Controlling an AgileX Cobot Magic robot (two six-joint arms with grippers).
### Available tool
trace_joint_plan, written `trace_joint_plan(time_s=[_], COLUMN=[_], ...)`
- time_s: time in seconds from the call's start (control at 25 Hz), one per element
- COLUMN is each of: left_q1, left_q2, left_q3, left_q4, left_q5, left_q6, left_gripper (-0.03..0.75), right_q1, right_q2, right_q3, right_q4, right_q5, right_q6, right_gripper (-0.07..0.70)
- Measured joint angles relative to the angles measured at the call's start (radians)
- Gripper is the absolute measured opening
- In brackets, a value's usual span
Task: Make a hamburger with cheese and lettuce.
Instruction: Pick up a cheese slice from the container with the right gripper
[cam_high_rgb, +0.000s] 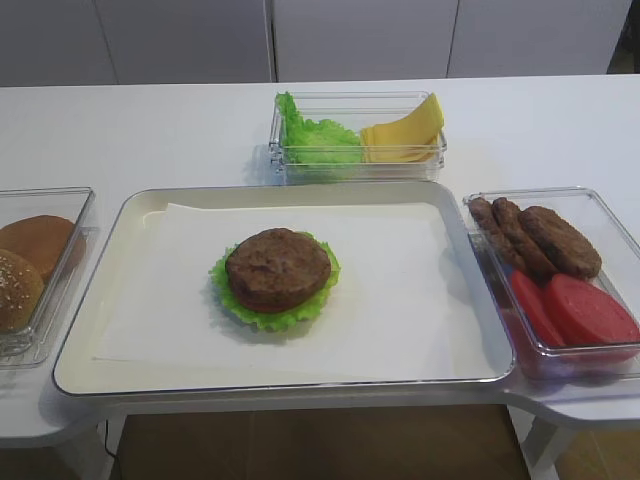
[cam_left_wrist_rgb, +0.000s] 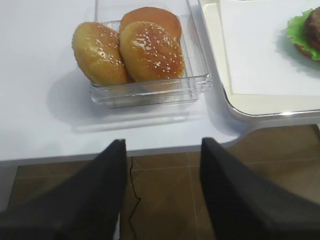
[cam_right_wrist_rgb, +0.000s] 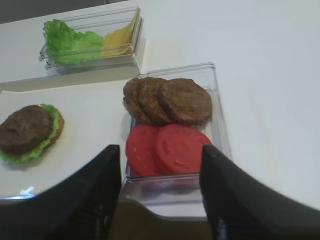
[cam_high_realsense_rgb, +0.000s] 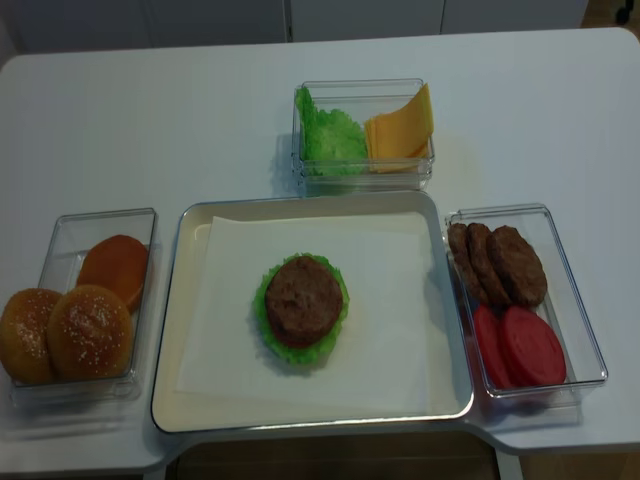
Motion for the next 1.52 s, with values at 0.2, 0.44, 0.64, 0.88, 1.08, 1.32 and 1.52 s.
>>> trace_joint_plan(time_s=[0.2, 0.44, 0.64, 0.88, 1.08, 1.32, 1.52], left_q1=[0.0, 0.0, 0.0, 0.0, 0.0, 0.0, 0.0], left_q2=[0.0, 0.0, 0.0, 0.0, 0.0, 0.0, 0.0], left_q3=[0.0, 0.0, 0.0, 0.0, 0.0, 0.0, 0.0], left_q4=[0.0, 0.0, 0.0, 0.0, 0.0, 0.0, 0.0], left_q5=[0.0, 0.0, 0.0, 0.0, 0.0, 0.0, 0.0], left_q6=[0.0, 0.0, 0.0, 0.0, 0.0, 0.0, 0.0], left_gripper=[0.358, 0.358, 0.358, 0.358, 0.358, 0.358, 0.358], right_q1=[0.0, 0.0, 0.0, 0.0, 0.0, 0.0, 0.0], right_q2=[0.224, 0.511, 0.772, 1.1, 1.351, 1.598, 1.735], right_q3=[-0.039, -0.151, -0.303, -0.534, -0.732, -0.946, -1.056], right_q4=[0.089, 0.162, 0.234, 0.338, 0.389, 0.475, 0.484], right_q5=[-0.128, -0.224, -0.242, -0.251, -0.257, -0.257, -0.257], right_q6=[-0.02, -0.079, -0.181, -0.292, -0.343, -0.378, -0.382], right_gripper=[0.384, 0.384, 0.384, 0.384, 0.384, 0.384, 0.384])
